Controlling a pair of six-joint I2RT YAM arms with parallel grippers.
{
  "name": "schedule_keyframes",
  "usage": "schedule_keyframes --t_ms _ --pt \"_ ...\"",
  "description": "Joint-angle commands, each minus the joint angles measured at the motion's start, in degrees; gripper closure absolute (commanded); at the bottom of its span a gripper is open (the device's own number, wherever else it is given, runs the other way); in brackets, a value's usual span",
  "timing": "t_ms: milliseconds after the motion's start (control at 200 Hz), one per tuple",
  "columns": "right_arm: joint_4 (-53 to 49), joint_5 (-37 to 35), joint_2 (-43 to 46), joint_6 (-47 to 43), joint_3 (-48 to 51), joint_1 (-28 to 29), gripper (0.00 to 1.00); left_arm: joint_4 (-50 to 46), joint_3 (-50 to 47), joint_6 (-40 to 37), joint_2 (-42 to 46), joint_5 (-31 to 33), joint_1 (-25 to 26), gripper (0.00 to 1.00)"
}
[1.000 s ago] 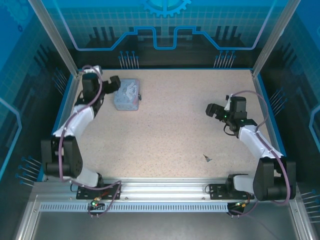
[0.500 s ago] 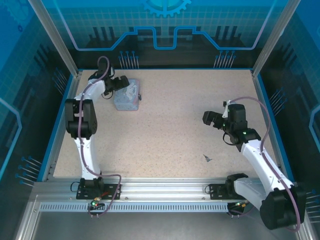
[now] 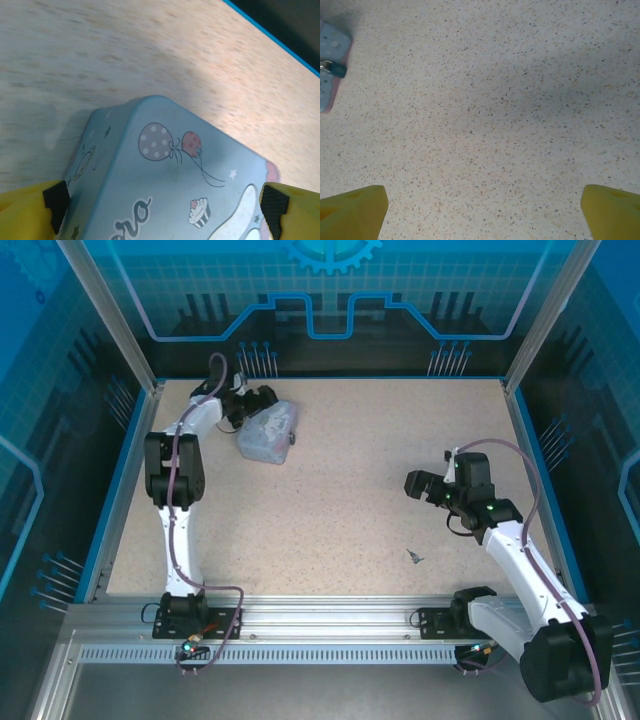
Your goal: Unlock a padlock with a key
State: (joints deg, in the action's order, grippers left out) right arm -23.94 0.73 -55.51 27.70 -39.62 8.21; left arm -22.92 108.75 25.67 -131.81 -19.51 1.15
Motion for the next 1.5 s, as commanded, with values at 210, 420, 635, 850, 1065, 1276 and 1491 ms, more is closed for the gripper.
schedule_keyframes --t_ms 210,420,635,850,1065,1276,1491 --pt "3.72 3.47 -2.0 3.03 0.62 1.05 0.0 9.28 -0.31 3.03 0.13 -19.72 13.64 0.01" --pt "5.84 4.09 -4.95 4.46 0.73 2.42 0.0 24.5 -14.14 10.11 7.92 -17.59 21.41 0.01" --pt "7.15 4.02 -9.15 4.3 -1.95 2.57 0.0 37.54 -31.0 16.68 21.73 -8.78 20.14 0.01" --pt "7.29 3.27 -18.17 1.81 -10.38 1.54 0.0 35.04 -43.0 16.52 34.62 -3.66 20.42 0.01" --pt "6.82 4.19 -28.37 0.78 -18.28 -0.21 0.0 26.1 -51.73 18.48 45.73 5.29 23.41 0.01" --pt "7.88 6.49 -32.03 1.42 -18.18 1.16 0.0 22.93 -60.06 25.65 52.77 10.95 27.51 0.01" --pt "10.45 7.67 -29.85 4.66 -13.72 5.57 0.0 26.19 -65.89 29.34 54.75 12.32 28.58 0.01"
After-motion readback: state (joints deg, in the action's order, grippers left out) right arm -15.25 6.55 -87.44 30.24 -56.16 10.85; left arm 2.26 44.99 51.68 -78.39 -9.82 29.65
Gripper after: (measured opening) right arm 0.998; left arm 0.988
